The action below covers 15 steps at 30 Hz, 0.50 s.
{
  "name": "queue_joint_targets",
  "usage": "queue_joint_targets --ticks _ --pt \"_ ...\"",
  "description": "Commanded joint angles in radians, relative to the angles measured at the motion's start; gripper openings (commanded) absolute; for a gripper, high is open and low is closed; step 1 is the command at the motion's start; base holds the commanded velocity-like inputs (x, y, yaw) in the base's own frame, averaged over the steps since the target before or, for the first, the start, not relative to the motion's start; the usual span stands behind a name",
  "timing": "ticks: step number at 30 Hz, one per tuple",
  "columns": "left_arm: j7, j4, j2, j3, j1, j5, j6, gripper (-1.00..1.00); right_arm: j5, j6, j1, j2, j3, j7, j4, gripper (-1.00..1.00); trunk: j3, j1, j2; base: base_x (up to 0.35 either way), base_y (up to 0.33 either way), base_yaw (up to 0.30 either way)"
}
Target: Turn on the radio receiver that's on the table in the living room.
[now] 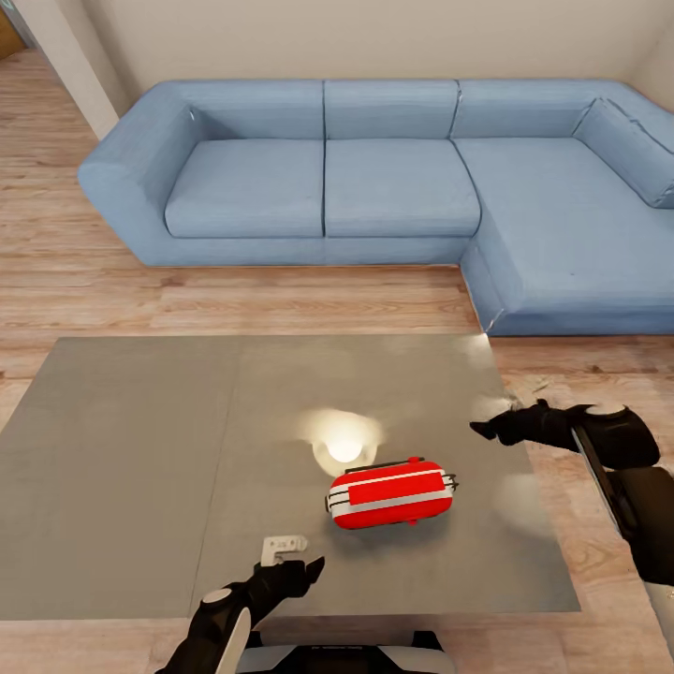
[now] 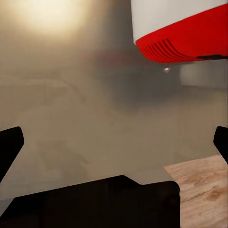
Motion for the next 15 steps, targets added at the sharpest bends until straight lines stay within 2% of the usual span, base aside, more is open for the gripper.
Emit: queue_joint_targets --ticks 1,5,7,8,9,12,15 --pt "0.0 0.001 0.0 0.0 0.0 0.0 0.0 1.0 0.035 0.001 -0.007 0.001 0.044 0.032 0.0 1.0 0.0 0.0 0.0 0.0 0.0 0.0" --pt "-0.001 0.003 0.0 0.0 0.0 -0.001 0.0 1.0 0.08 0.002 -0.014 0.005 0.13 0.076 -0.001 1.0 0.0 0.0 0.0 0.0 0.0 0.0" --pt "-0.001 0.006 -0.001 0.0 0.0 0.0 0.0 1.0 0.095 -0.002 -0.017 0.006 0.199 0.102 -0.002 1.0 0.0 0.0 0.0 0.0 0.0 0.0" --pt "-0.001 0.007 -0.001 0.0 0.0 0.0 0.0 1.0 0.097 -0.004 -0.017 0.006 0.212 0.106 -0.002 1.0 0.0 0.0 0.0 0.0 0.0 0.0" --pt "-0.001 0.009 -0.001 0.0 0.0 0.0 0.0 1.0 0.102 -0.025 -0.018 0.003 0.256 0.122 -0.002 1.0 0.0 0.0 0.0 0.0 0.0 0.0" --pt "-0.001 0.011 -0.001 0.0 0.0 -0.001 0.0 1.0 0.105 -0.067 -0.018 0.0 0.297 0.146 -0.002 1.0 0.0 0.0 0.0 0.0 0.0 0.0" --pt "-0.001 0.011 -0.001 0.0 0.0 -0.001 0.0 1.0 0.109 -0.086 -0.018 -0.001 0.318 0.169 -0.002 1.0 0.0 0.0 0.0 0.0 0.0 0.0"
